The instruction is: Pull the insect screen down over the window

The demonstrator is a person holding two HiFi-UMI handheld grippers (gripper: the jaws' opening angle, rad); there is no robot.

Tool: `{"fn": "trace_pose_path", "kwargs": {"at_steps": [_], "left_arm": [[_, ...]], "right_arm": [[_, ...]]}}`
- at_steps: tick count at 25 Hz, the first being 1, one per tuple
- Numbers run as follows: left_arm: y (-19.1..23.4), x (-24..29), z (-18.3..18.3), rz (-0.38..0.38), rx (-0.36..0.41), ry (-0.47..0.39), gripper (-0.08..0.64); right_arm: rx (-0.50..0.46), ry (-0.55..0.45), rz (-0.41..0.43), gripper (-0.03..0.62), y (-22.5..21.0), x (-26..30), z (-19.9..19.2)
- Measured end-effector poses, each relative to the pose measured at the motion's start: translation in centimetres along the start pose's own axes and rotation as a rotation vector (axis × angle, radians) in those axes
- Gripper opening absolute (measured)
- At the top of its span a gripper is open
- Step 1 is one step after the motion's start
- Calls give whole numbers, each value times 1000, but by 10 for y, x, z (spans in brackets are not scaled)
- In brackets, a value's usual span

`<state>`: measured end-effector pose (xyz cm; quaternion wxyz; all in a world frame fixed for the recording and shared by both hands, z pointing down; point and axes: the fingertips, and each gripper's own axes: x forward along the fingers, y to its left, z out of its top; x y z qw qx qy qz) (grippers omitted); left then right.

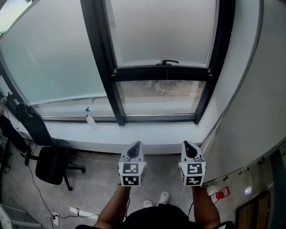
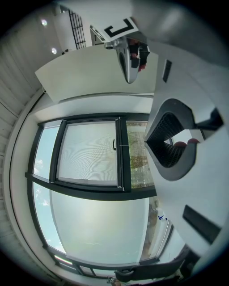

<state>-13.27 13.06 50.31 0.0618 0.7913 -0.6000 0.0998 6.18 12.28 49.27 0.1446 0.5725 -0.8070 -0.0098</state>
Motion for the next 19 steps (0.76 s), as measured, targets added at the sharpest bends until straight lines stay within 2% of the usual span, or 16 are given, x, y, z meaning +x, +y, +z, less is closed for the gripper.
{"fn": "trace_pose_path", "kwargs": {"at_steps": [5,19], "left_arm": [[5,-13,-3,2,3,-4,3],[3,-33,-2,-13,15,-21,3]], "right_arm": [[-27,-24,-11,4,12,-6,6],[-27,-54,-23,5,31,-25,12]]}}
